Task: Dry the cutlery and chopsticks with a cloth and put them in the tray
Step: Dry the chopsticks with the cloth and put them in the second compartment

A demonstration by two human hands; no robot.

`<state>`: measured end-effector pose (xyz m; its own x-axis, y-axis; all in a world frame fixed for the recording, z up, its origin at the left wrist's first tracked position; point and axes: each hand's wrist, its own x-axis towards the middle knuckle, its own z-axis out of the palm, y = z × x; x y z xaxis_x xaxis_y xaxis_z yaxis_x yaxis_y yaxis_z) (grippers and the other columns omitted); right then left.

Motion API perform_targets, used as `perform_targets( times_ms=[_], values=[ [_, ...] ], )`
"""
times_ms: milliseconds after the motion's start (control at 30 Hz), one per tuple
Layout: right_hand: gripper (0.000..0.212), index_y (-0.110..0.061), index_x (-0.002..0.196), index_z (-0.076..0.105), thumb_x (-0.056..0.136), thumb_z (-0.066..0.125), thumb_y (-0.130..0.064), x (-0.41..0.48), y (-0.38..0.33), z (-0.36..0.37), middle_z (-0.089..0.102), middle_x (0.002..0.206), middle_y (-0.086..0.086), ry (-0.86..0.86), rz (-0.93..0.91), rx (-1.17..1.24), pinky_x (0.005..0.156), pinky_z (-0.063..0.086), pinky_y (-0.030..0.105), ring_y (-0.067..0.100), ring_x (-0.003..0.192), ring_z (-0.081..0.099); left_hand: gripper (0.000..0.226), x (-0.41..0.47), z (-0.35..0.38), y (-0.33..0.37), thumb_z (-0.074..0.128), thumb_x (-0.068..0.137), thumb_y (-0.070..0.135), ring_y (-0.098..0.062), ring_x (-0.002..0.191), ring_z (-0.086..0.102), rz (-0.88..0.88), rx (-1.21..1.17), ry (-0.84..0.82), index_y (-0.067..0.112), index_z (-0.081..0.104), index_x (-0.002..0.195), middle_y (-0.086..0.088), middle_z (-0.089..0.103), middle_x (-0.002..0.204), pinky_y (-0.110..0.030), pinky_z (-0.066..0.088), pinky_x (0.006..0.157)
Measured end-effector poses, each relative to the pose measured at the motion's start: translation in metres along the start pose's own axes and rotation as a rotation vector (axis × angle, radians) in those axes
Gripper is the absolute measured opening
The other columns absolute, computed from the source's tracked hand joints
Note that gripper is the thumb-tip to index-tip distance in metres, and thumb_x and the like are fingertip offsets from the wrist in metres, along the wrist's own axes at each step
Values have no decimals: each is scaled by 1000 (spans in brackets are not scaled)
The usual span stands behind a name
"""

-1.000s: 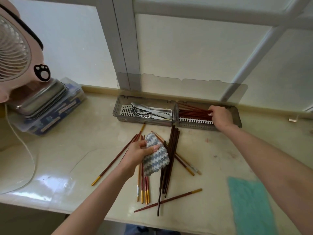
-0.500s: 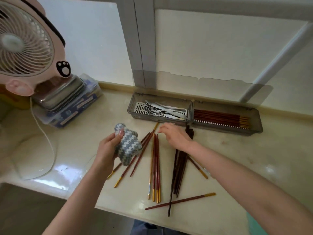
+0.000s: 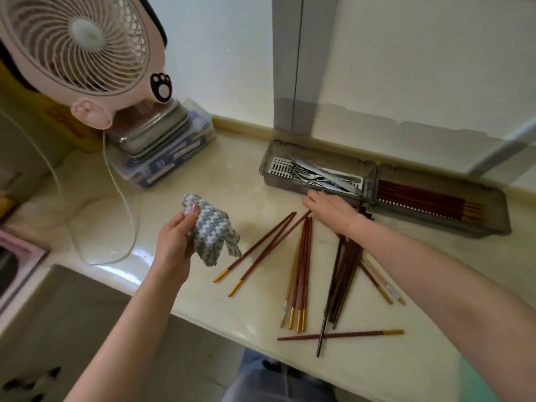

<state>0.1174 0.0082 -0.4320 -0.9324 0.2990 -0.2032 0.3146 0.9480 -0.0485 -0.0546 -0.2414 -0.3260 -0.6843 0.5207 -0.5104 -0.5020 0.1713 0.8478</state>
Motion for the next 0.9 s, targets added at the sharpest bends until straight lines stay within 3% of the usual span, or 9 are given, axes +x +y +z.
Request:
perform_targets(
  times_ms=[67,167,233,300,400,567,667,767,900],
  values=[
    [35,-4,119,50,85,48,3,-11,2,-8,53,114,18,14,18,-12,68,37,37,34,101,56,25,3,-5,1,51,93,27,-15,80,71,-4,-26,-2,8,61,106,-8,70,97,-23,56,65],
    [32,-9,114,51,82,49,-4,-27,-20,-16,60,104,17,35,254,156,71,44,38,36,92,61,24,9,-9,3,52,93,26,-16,82,71,-6,-51,-6,8,62,105,-9,70,97,-25,56,68],
    [24,-9,107,53,83,48,-5,-35,-59,-18,65,87,19,-75,510,591,66,55,39,36,79,68,21,12,-8,2,53,93,25,-16,79,71,-6,-60,-5,8,62,102,-9,70,96,-25,56,67],
    [25,-3,115,52,90,50,-6,-39,-106,-17,66,76,21,-288,732,1135,58,59,35,29,62,70,21,16,-3,1,53,93,24,-15,76,71,-11,-61,-6,8,63,101,-9,71,93,-23,56,63],
    [42,5,122,45,93,58,-21,-31,-157,-12,65,82,28,-424,951,1478,47,57,33,30,51,67,24,19,6,-2,54,93,25,-17,78,70,-22,-44,-25,6,62,105,-9,71,94,-25,56,65],
    [47,-4,120,40,91,58,-37,0,-192,0,66,87,21,-223,1091,1370,34,50,28,31,49,67,24,18,11,-4,55,92,27,-17,79,69,-19,-5,-32,7,63,103,-10,70,95,-24,55,64],
    [26,-7,115,35,96,47,-20,5,-201,5,66,104,18,-138,1163,1372,28,39,21,37,62,69,27,17,7,-4,56,92,28,-18,82,69,-20,6,-27,6,63,106,-10,70,97,-25,56,67],
    [12,-6,106,36,96,40,-12,3,-206,8,65,107,21,-111,1183,1346,28,38,19,35,59,68,24,17,1,-7,56,92,28,-18,81,70,-41,-14,-29,7,64,101,-10,71,97,-26,56,66],
    [18,-8,108,39,93,48,-13,1,-206,13,61,114,14,-83,1137,1272,30,44,23,38,76,68,25,18,1,-12,56,91,28,-22,86,70,-69,-39,-60,6,65,100,-13,71,99,-33,57,79]
  ],
)
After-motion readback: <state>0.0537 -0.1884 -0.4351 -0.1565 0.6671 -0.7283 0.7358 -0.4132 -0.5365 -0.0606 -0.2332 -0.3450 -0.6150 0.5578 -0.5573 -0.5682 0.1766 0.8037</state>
